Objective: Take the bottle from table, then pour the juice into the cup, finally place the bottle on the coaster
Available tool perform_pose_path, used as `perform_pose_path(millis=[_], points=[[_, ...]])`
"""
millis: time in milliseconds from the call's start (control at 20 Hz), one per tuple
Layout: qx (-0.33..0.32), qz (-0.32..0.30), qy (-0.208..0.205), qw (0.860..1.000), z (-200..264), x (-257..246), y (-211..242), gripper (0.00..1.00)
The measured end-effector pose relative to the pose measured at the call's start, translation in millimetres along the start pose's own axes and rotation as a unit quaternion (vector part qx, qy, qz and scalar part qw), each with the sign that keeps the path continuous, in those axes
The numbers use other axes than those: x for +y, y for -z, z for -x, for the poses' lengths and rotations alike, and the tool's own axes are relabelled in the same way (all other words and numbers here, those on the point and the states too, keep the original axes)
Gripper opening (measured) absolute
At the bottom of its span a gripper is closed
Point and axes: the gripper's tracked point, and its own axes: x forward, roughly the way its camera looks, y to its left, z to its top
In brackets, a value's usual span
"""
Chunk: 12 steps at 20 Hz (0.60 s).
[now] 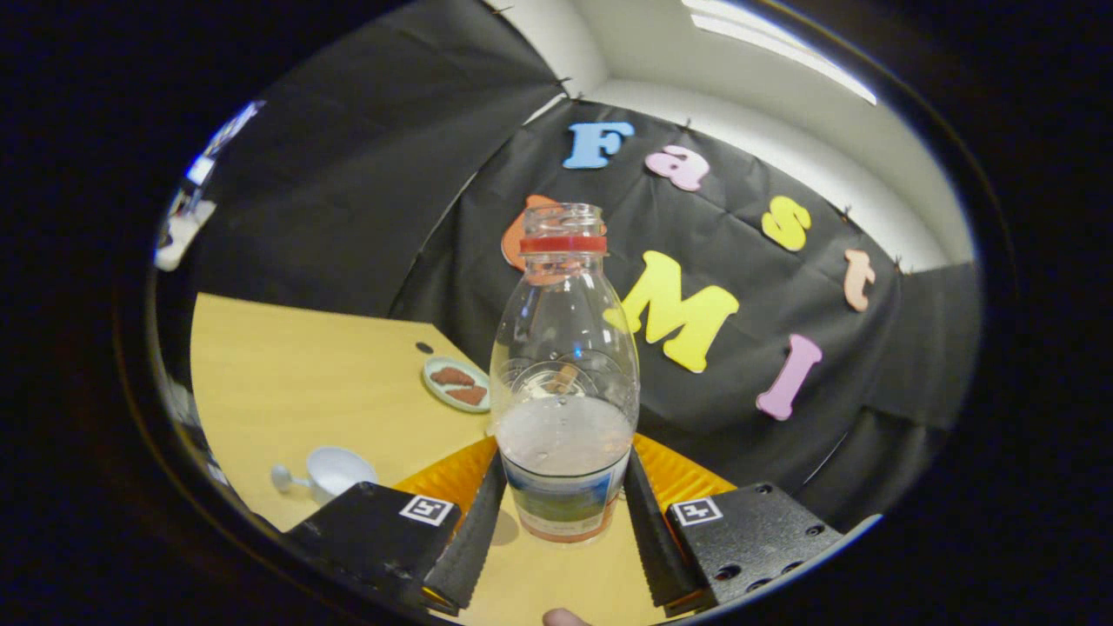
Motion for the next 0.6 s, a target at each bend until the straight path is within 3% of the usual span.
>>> perform_pose_path(millis=[100, 300, 600], points=[[-0.017, -0.094, -0.017, 0.995, -6, -7, -5, 0.77], [-0.030, -0.179, -0.018, 0.983, -29, -26, -5, 0.76], [0.009, -0.163, -0.017, 0.986, -79, -17, 38, 0.76]])
